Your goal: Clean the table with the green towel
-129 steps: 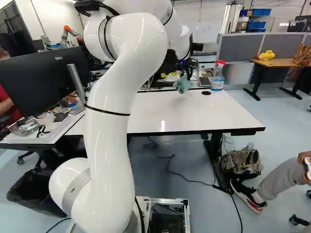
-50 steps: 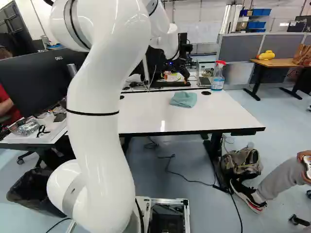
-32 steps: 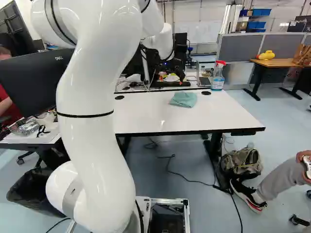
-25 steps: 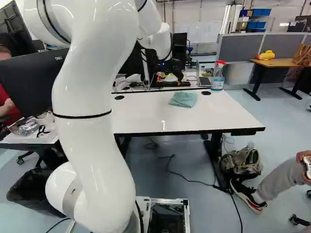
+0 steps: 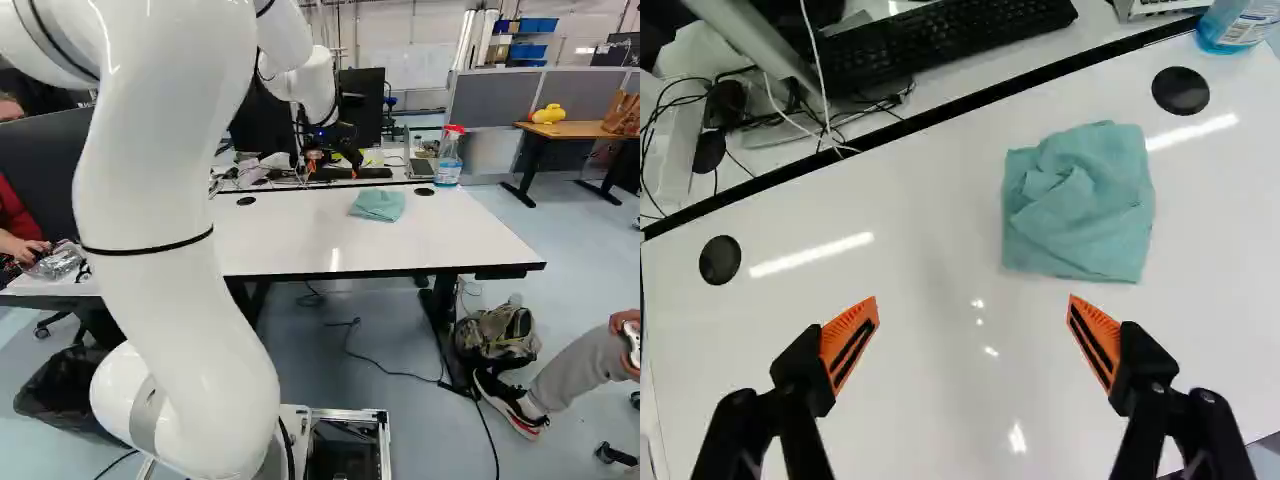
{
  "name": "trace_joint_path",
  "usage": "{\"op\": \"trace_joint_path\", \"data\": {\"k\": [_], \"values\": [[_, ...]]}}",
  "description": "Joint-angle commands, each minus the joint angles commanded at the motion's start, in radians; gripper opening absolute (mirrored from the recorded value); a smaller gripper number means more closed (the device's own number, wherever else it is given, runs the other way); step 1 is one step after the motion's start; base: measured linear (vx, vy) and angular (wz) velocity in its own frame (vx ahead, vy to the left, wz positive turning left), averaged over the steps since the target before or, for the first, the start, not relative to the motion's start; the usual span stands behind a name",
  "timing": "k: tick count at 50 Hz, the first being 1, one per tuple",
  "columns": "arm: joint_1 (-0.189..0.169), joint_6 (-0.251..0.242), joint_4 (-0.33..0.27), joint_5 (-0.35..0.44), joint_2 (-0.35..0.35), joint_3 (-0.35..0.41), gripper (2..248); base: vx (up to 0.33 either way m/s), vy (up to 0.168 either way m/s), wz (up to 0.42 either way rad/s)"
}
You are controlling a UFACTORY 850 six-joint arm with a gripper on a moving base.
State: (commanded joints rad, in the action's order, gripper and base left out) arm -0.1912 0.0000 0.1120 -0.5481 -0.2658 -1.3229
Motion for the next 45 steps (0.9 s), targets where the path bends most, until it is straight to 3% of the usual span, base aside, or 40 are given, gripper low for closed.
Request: {"op": "trace_joint_path", "data": {"k": [45], "values": [[0.111, 0.0, 0.0, 0.0, 0.171, 0.193, 247, 0.0, 0.0, 0.0]]}}
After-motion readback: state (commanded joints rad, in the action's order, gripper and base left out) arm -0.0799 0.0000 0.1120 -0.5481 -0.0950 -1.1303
